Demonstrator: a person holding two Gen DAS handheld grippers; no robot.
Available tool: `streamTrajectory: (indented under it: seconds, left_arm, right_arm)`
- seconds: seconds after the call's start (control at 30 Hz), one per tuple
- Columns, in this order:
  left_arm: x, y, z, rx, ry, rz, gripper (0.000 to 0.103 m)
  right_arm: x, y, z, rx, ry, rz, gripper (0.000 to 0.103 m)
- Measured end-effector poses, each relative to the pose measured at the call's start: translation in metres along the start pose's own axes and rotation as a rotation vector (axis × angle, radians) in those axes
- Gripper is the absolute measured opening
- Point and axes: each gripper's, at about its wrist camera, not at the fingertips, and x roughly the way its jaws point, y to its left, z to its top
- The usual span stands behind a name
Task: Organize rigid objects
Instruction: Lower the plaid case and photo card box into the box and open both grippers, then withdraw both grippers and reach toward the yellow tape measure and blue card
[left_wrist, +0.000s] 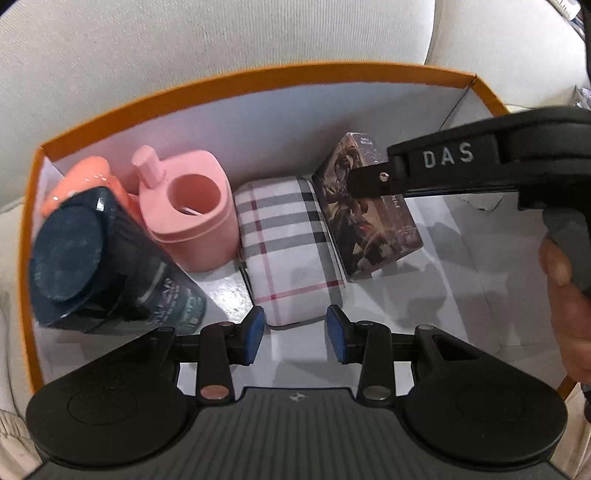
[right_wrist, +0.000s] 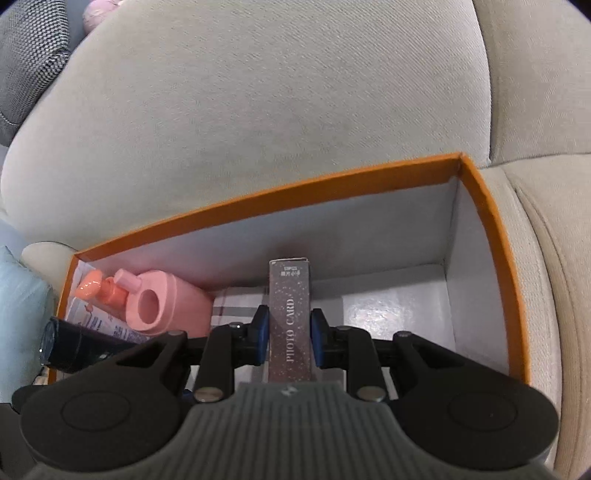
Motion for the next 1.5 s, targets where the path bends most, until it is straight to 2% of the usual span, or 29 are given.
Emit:
streamTrajectory:
  seconds: [0.13, 0.4, 0.5, 0.6, 0.7, 0.83, 1.0, 1.37, 1.5]
  left_arm:
    - [0.000, 0.001, -0.001, -0.002, 0.011, -0.013, 0.042]
    - [0.002, 0.001, -0.003, -0.017, -0.001, -0.014, 0.034]
    - [0.002, 0.006, -0.003, -0.042, -0.005, 0.017, 0.032]
    - [0.003, 0.009, -0.003, -0.053, -0.004, 0.003, 0.032]
    - [0.001, 0.004, -0.002, -0.028, 0.003, 0.001, 0.032]
    - [0.004, -0.003, 0.000, 0.030, 0.033, 0.020, 0.032]
    - [0.014, 0.003, 0.005, 0.014, 0.061, 0.006, 0.034]
    - [0.005, 0.010, 0.004, -0.002, 0.051, -0.009, 0.034]
    - [-0.001, 0.009, 0.003, -0.010, 0.028, -0.001, 0.034]
  right_arm:
    - [-0.002, 0.002, 0.001, -0.079, 0.009, -0.069, 0.029]
    - [0.000, 0.018, -0.007, -0.380, 0.060, -0.166, 0.042]
    - [0.003, 0.018, -0.008, -0.441, 0.100, -0.179, 0.041]
    - [0.006, 0.022, -0.010, -0.480, 0.127, -0.203, 0.046]
    - [0.005, 0.022, -0.009, -0.474, 0.150, -0.214, 0.049]
    - [0.002, 0.017, -0.010, -0.444, 0.181, -0.180, 0.052]
    - [0.001, 0.009, -0.007, -0.418, 0.136, -0.177, 0.034]
    - [0.005, 0.023, -0.011, -0.263, 0.082, -0.193, 0.034]
    - [0.010, 0.026, -0.014, -0.273, 0.086, -0.186, 0.035]
